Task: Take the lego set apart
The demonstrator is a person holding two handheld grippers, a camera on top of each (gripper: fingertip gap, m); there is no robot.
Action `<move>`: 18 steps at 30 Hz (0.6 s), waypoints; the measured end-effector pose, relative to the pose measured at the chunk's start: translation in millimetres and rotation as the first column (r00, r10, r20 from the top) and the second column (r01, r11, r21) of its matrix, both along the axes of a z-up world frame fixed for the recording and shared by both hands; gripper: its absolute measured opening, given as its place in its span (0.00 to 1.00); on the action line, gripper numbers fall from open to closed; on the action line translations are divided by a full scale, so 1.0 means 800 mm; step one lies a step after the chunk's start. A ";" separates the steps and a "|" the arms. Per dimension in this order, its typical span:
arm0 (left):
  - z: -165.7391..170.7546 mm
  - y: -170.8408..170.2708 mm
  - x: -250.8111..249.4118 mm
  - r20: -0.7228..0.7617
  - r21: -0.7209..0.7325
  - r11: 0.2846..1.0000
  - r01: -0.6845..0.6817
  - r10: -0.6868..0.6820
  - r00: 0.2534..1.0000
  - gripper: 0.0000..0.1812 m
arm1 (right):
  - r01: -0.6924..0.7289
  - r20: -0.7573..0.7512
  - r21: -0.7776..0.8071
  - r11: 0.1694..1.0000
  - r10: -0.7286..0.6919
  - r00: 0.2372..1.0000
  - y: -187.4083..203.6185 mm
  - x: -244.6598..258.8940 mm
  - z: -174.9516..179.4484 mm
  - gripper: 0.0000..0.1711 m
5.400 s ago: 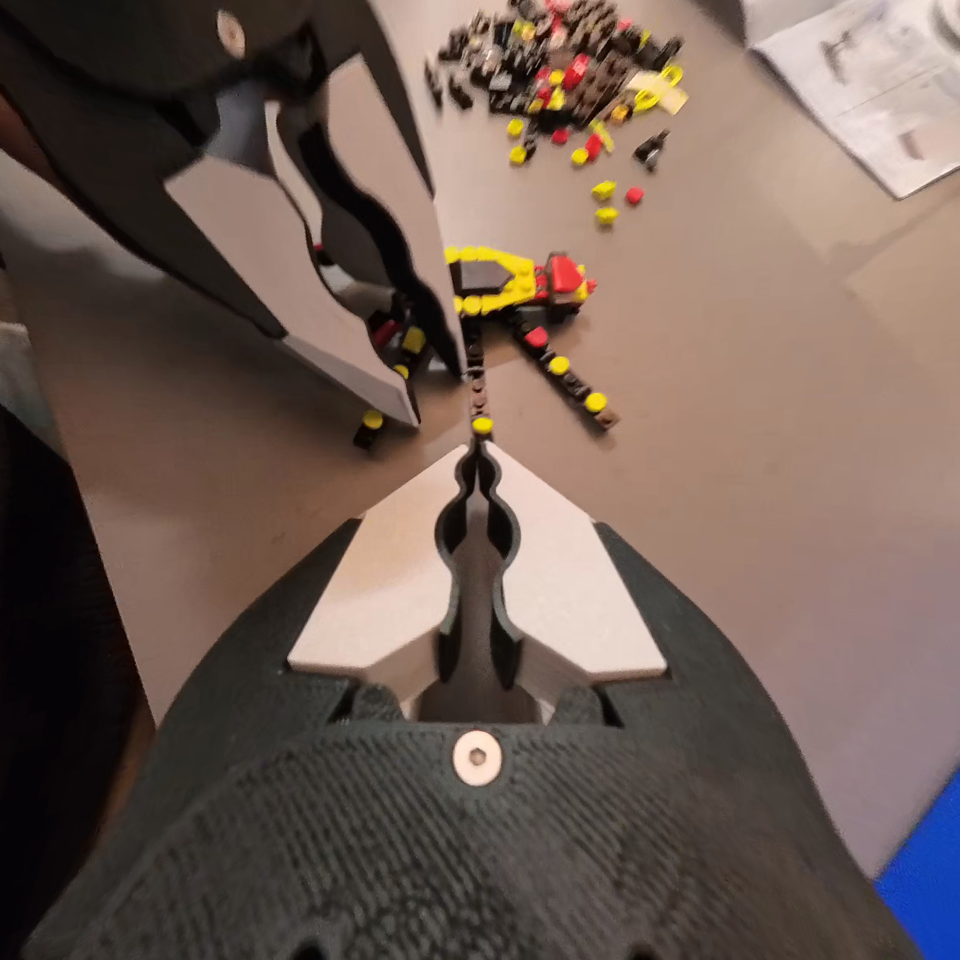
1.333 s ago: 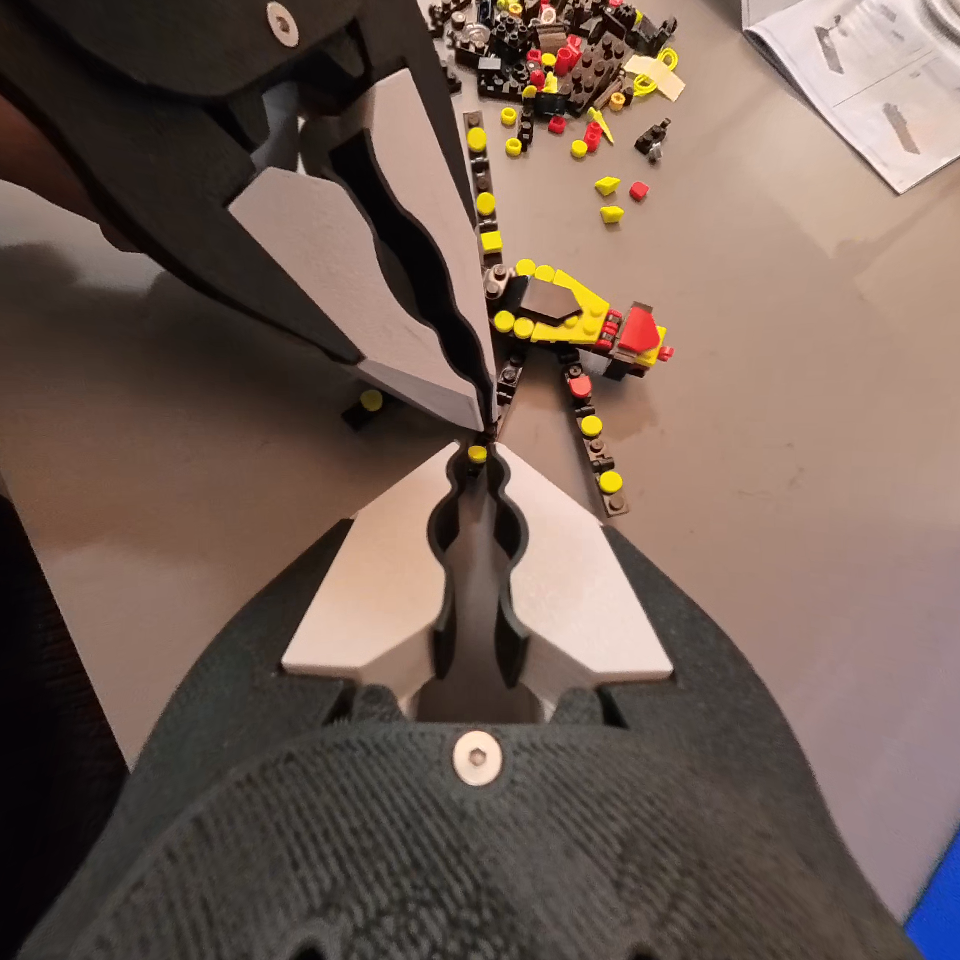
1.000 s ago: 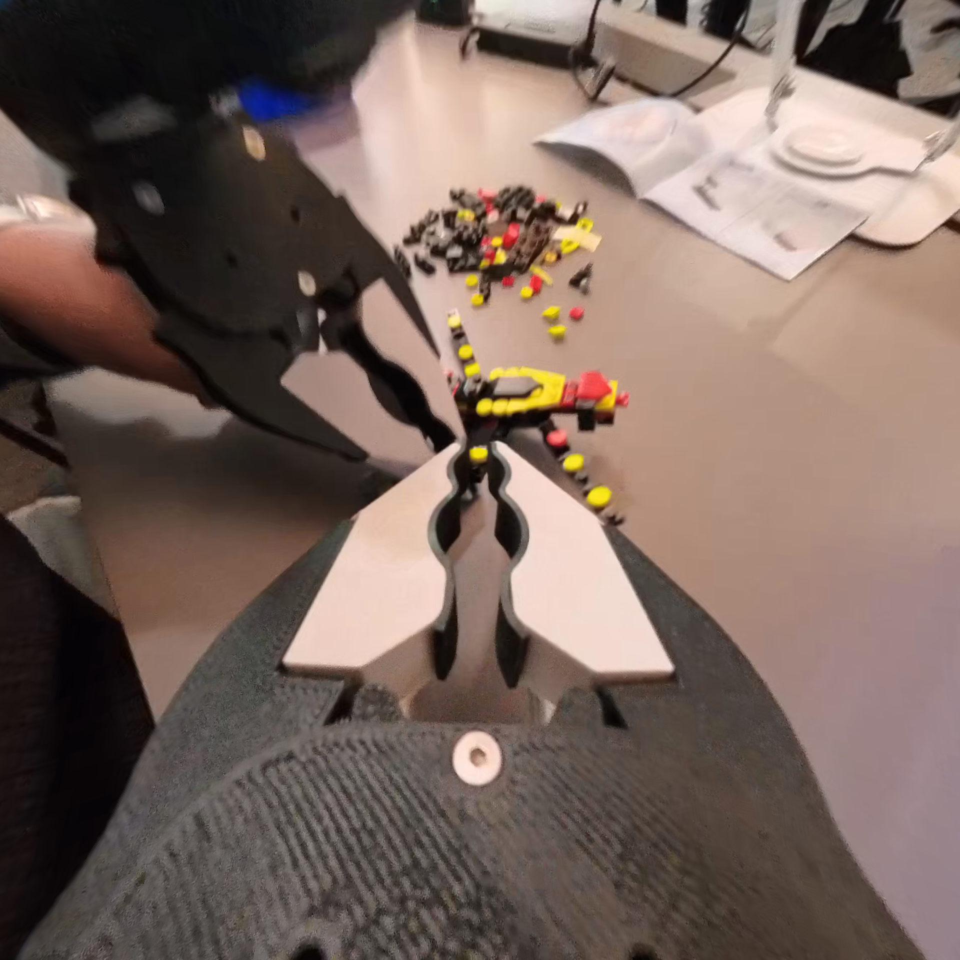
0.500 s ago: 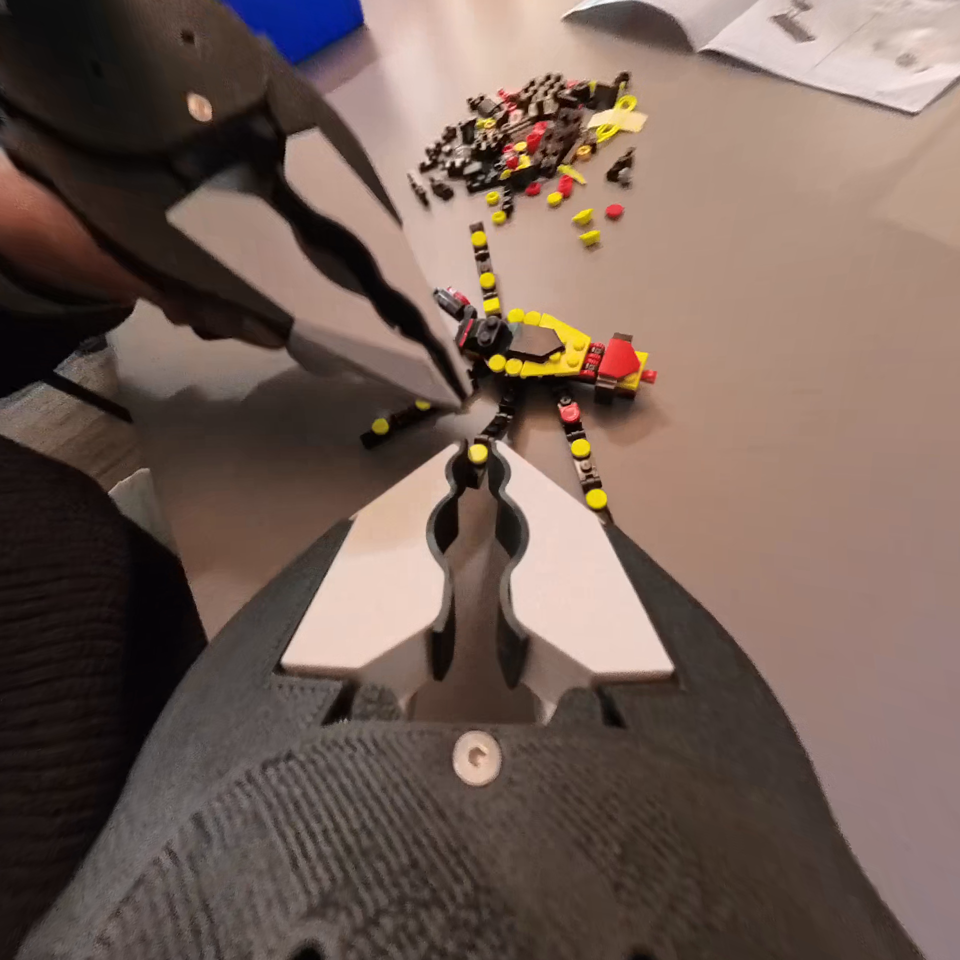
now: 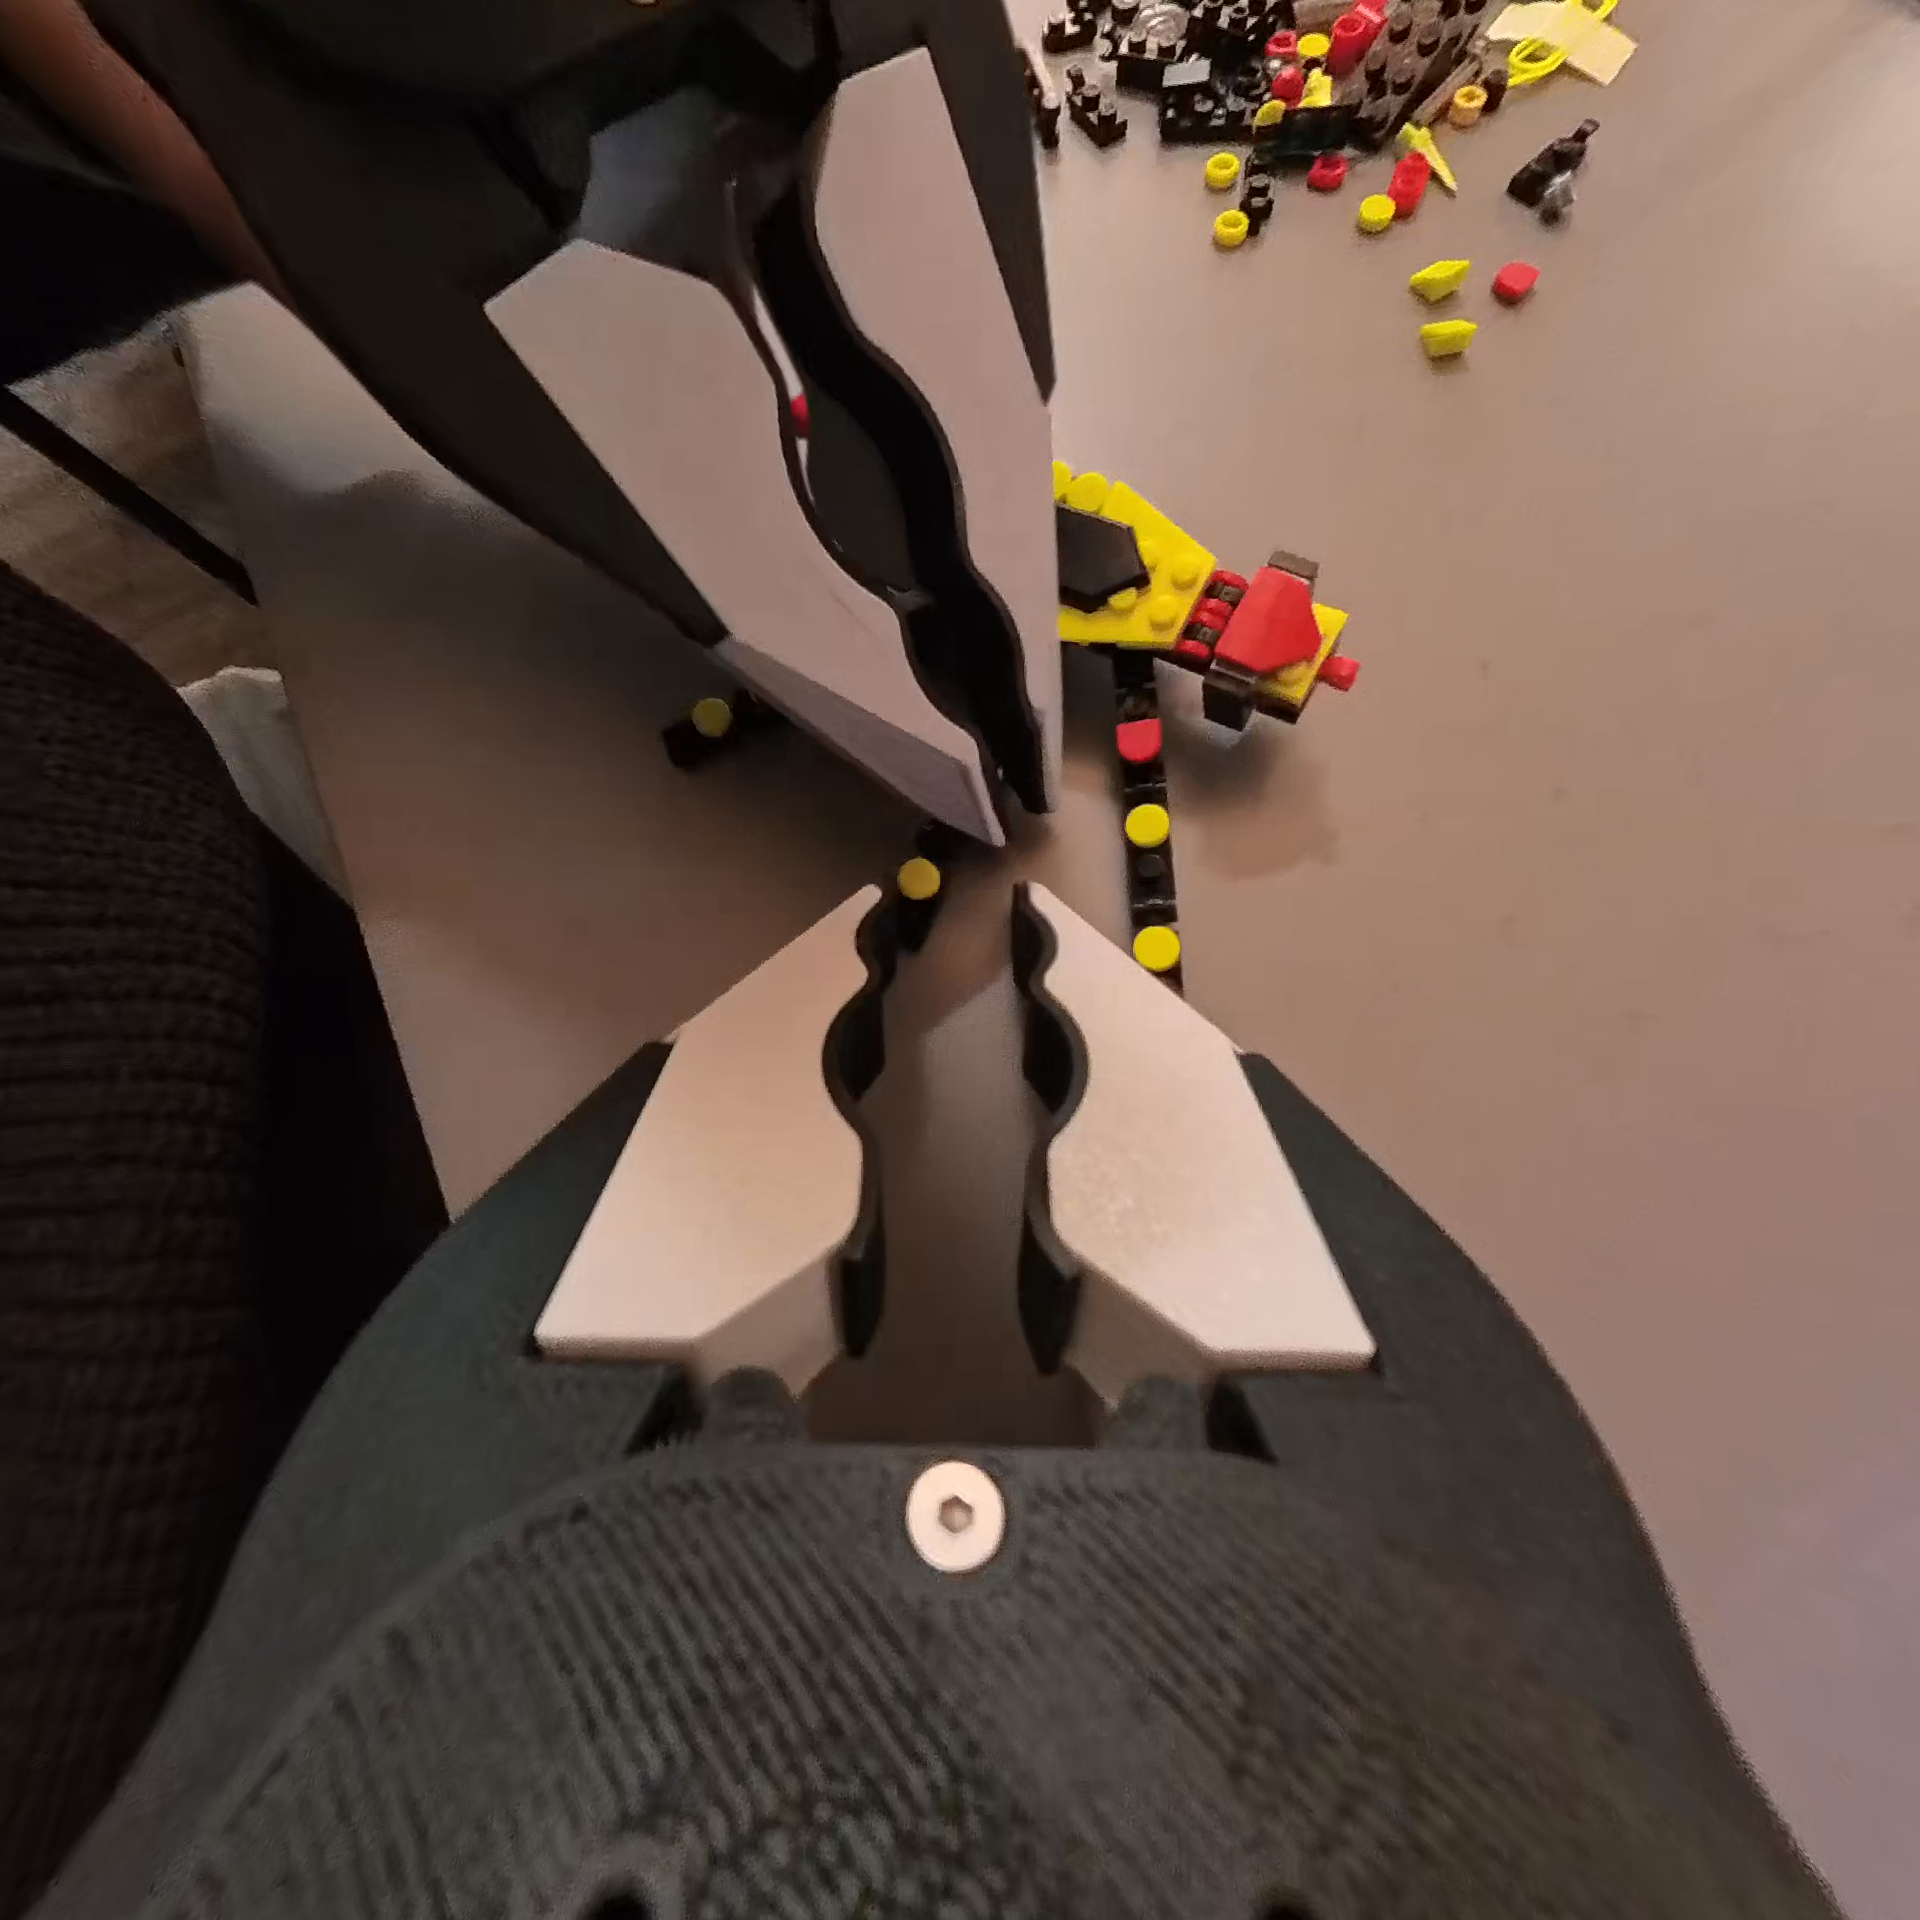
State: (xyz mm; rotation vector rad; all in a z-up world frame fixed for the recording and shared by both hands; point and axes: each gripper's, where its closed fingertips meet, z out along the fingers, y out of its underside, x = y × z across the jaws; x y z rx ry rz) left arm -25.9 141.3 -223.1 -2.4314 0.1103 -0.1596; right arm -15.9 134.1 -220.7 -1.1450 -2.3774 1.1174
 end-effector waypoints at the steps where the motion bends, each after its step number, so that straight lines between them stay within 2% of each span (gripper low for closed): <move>1: 0.000 0.000 0.000 -0.026 0.004 1.000 0.023 -0.023 0.999 0.03 | 0.000 -0.006 0.015 1.000 0.000 1.000 0.001 0.000 0.000 0.12; 5: 0.001 -0.006 0.000 -0.045 -0.019 0.999 0.043 -0.044 0.998 0.01 | -0.006 -0.027 0.080 0.997 0.008 1.000 0.006 0.000 0.001 0.07; 11: 0.000 -0.016 0.012 -0.030 -0.089 0.990 0.107 -0.110 0.993 0.05 | -0.008 -0.031 0.098 0.995 0.011 0.999 0.012 -0.001 0.001 0.01; 14: 0.001 -0.006 0.010 -0.118 -0.046 0.991 0.129 -0.133 0.984 0.07 | -0.008 -0.037 0.100 0.995 0.011 0.999 0.016 -0.001 0.003 0.00; 18: 0.005 0.007 0.001 -0.194 0.007 0.994 0.110 -0.106 0.975 0.08 | 0.002 -0.042 0.072 0.997 0.001 0.999 0.014 -0.002 0.009 0.03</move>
